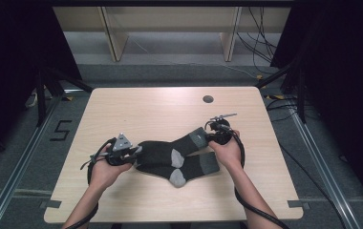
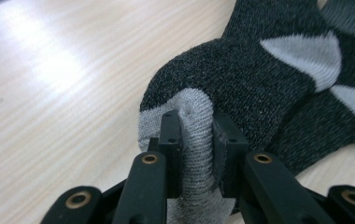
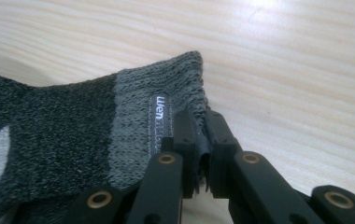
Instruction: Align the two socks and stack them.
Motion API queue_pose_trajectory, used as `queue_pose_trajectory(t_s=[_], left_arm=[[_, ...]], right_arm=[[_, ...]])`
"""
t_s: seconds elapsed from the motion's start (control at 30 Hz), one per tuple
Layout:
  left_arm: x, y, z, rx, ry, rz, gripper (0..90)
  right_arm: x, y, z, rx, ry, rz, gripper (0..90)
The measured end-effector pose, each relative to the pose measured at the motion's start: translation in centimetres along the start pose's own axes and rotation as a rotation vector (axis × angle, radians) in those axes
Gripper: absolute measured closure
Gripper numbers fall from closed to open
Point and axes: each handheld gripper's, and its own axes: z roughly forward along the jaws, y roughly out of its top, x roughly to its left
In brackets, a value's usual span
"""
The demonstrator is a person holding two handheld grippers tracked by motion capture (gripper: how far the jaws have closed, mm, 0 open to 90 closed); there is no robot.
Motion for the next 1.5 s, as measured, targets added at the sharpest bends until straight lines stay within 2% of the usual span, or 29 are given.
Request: queue_pose_trajectory(t_s=[0.03, 0.1, 0.13, 0.17, 0.2, 0.23, 0.3, 0.33, 0.37, 0.4, 0.47, 0.6, 0.63, 0.67, 0.7, 0.73, 0.87, 1.07, 1.13, 1.2, 1.33, 1.37, 1.4, 1.43, 1.5], left_arm=[[0.0, 0.2, -0.3, -0.002, -0.003, -0.002, 76.0], [-0.2, 0.4, -0.7, -0.015, -0.011, -0.009, 76.3], [-0.2, 0.6, -1.4, -0.034, -0.009, 0.005, 76.3], [-0.2, 0.6, -1.4, -0.034, -0.009, 0.005, 76.2], [-0.2, 0.6, -1.5, -0.043, -0.009, -0.005, 76.2], [-0.1, 0.7, -1.9, -0.029, -0.003, 0.013, 76.2], [0.0, 0.6, -2.2, -0.04, -0.006, 0.029, 76.2], [0.0, 0.6, -2.3, -0.034, -0.004, 0.03, 76.2], [-0.1, 0.6, -2.4, -0.036, -0.006, 0.033, 76.2], [-0.1, 0.5, -2.4, -0.041, -0.011, 0.04, 76.1], [-0.3, 0.4, -2.4, -0.037, -0.016, 0.052, 76.1], [-0.3, 0.3, -2.5, -0.035, -0.017, 0.043, 76.1], [-0.3, 0.4, -2.5, -0.035, -0.018, 0.044, 76.1], [-0.3, 0.4, -2.5, -0.037, -0.02, 0.043, 76.1], [-0.3, 0.4, -2.5, -0.037, -0.022, 0.046, 76.1], [-0.4, 0.4, -2.6, -0.039, -0.024, 0.045, 76.1], [-0.4, 0.4, -2.6, -0.052, -0.024, 0.029, 76.1], [-0.5, 0.5, -2.6, -0.049, -0.035, 0.055, 76.1], [-0.5, 0.5, -2.5, -0.046, -0.038, 0.058, 76.1], [-0.7, 0.4, -2.4, -0.043, -0.042, 0.055, 76.1], [-0.9, 0.5, -2.3, -0.031, -0.047, 0.065, 76.1], [-0.9, 0.5, -2.3, -0.025, -0.048, 0.071, 76.1], [-1.1, 0.4, -2.0, -0.032, -0.056, 0.064, 76.0], [-1.1, 0.3, -2.0, -0.011, -0.057, 0.07, 76.1], [-1.2, 0.1, -1.6, -0.006, -0.061, 0.076, 76.1]], right_arm=[[0.2, 0.0, -0.3, -0.004, -0.011, 0.017, 85.4], [0.4, 0.1, -1.2, -0.015, 0.011, 0.013, 85.4], [0.6, 0.0, -2.2, -0.04, 0.017, -0.001, 85.4], [0.6, 0.0, -2.2, -0.04, 0.017, -0.001, 85.4], [0.9, -0.3, -3.0, -0.045, 0.032, 0.035, 85.4], [0.6, -0.4, -3.4, -0.067, 0.049, -0.001, 85.4], [0.9, -0.8, -4.4, -0.078, 0.041, 0.003, 85.4], [1.0, -1.0, -5.0, -0.077, 0.061, -0.002, 85.4], [1.2, -1.3, -5.3, -0.079, 0.051, -0.004, 85.4], [1.5, -1.7, -5.9, -0.08, 0.061, -0.01, 85.4], [1.6, -1.9, -6.3, -0.071, 0.057, -0.023, 85.4], [1.8, -2.5, -7.3, -0.09, 0.058, -0.068, 85.4], [1.9, -2.6, -7.4, -0.094, 0.063, -0.066, 85.4], [2.1, -2.7, -7.7, -0.077, 0.07, -0.041, 85.4], [2.1, -2.9, -7.9, -0.095, 0.069, -0.045, 85.4], [2.3, -3.2, -8.5, -0.081, 0.072, -0.039, 85.4], [2.4, -3.6, -9.0, -0.089, 0.077, -0.067, 85.4], [2.7, -4.5, -9.7, -0.108, 0.088, -0.073, 85.4], [2.7, -4.8, -9.9, -0.095, 0.072, -0.078, 85.4], [2.8, -5.3, -9.9, -0.088, 0.087, -0.044, 85.4], [2.4, -5.8, -10.1, -0.094, 0.096, -0.071, 85.3], [2.8, -6.0, -10.3, -0.081, 0.083, -0.025, 85.3], [2.6, -6.2, -10.2, -0.09, 0.08, -0.044, 85.3], [2.5, -6.4, -10.1, -0.089, 0.095, -0.043, 85.3], [2.5, -6.7, -9.9, -0.082, 0.093, -0.026, 85.3]])
